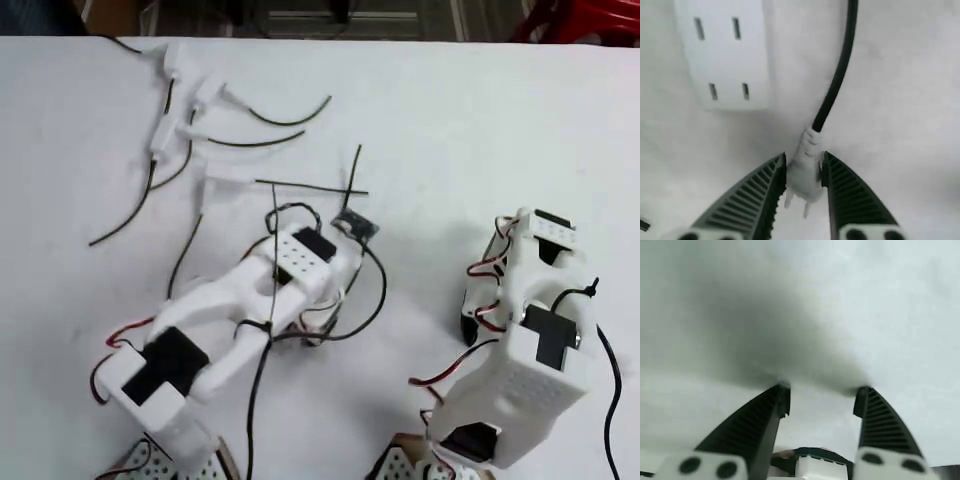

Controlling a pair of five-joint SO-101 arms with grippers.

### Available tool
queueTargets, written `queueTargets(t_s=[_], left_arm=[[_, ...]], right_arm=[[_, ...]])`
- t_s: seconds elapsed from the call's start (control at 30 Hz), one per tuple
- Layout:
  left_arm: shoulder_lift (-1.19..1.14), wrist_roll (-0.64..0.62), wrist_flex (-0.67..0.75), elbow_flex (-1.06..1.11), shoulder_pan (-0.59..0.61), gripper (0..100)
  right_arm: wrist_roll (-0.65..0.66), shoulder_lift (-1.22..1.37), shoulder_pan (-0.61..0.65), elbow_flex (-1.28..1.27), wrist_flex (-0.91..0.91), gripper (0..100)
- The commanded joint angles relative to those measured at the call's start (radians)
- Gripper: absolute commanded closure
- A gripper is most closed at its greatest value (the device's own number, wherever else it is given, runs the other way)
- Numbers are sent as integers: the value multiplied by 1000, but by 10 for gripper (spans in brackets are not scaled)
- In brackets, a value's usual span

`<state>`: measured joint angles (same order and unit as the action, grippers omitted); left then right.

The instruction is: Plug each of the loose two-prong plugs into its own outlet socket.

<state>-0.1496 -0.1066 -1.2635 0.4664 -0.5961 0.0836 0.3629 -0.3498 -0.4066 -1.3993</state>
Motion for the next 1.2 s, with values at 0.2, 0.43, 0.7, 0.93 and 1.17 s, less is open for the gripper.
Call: queueTargets(t_s=[0.2, 0.43, 0.7, 0.93, 1.17], left_arm=[[5, 147, -6, 94, -7, 775], [5, 164, 25, 106, 12, 792], [4, 172, 25, 110, 94, 945], [13, 192, 25, 92, 188, 976], [15, 285, -84, -78, 308, 976]], right_arm=[[-8, 28, 8, -3, 45, 825], [-8, 28, 8, -3, 45, 825], [-8, 28, 8, -3, 45, 825], [-8, 28, 8, -3, 45, 825], [-8, 28, 8, -3, 45, 825]])
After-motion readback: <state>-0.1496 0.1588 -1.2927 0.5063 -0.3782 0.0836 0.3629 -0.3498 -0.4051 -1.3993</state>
